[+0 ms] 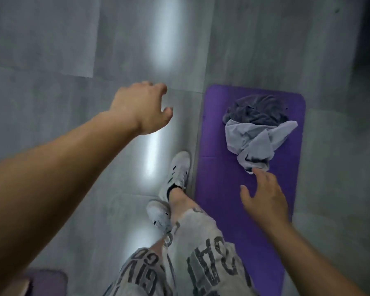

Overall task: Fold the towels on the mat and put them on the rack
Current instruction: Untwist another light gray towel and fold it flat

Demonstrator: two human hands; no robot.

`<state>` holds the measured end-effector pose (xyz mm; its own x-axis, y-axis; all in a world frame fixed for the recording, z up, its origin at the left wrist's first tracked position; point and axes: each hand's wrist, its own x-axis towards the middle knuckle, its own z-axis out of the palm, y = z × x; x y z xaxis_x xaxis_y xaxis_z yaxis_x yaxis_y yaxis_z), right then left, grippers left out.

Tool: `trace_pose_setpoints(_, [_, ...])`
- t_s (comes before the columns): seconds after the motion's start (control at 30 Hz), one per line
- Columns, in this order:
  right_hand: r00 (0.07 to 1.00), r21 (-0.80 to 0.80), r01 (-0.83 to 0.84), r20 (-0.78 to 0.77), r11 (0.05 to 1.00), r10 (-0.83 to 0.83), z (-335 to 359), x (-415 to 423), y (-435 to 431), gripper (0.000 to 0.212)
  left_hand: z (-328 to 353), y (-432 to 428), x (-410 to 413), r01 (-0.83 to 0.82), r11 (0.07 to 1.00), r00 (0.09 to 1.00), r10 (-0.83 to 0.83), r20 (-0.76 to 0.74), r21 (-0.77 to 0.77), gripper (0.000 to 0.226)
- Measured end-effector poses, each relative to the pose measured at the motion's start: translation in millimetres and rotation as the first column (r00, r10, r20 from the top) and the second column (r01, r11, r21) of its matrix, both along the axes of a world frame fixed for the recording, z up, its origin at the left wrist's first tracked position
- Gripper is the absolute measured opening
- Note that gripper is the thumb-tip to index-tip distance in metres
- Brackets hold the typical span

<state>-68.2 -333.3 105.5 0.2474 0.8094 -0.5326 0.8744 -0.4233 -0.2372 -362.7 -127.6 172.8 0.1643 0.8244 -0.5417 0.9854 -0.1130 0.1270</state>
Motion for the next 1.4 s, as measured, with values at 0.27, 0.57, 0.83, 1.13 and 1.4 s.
trace_pose_setpoints(0.27, [0.917, -0.042, 0.393, -0.051, 0.919, -0.394, -71.0, 16.6, 62.3, 0.063, -74.4, 117.4, 113.0, 0.397, 0.907, 0.914, -0.405, -0.034, -0.141, 0.052])
trace_pose_setpoints(0.57, [0.706, -0.056, 0.701, -0.094, 0.711, -0.702, -207.9, 66.7, 73.8, 0.078, -249.3, 102.6, 238.8, 0.691, 0.641, 0.697, -0.713, 0.075, -0.335, 0.061])
trace_pose_setpoints(0.83, [0.64, 0.064, 0.767, -0.143, 0.639, -0.755, -355.9, 109.0, 64.2, 0.11, -412.3, 64.8, 329.1, 0.842, 0.524, 0.539, -0.812, 0.224, -0.126, 0.094])
trace_pose_setpoints(1.13, [0.495, 0.193, 0.868, -0.26, 0.458, -0.829, -405.6, 108.9, 85.1, 0.04, -447.3, 63.0, 352.0, 0.85, 0.522, 0.479, -0.823, 0.305, 0.075, 0.015])
trace_pose_setpoints(1.4, [0.371, 0.307, 0.909, -0.292, 0.281, -0.882, -264.6, 90.1, 55.9, 0.019, -344.8, 66.2, 345.9, 0.711, 0.7, 0.588, -0.547, 0.596, -0.06, 0.012])
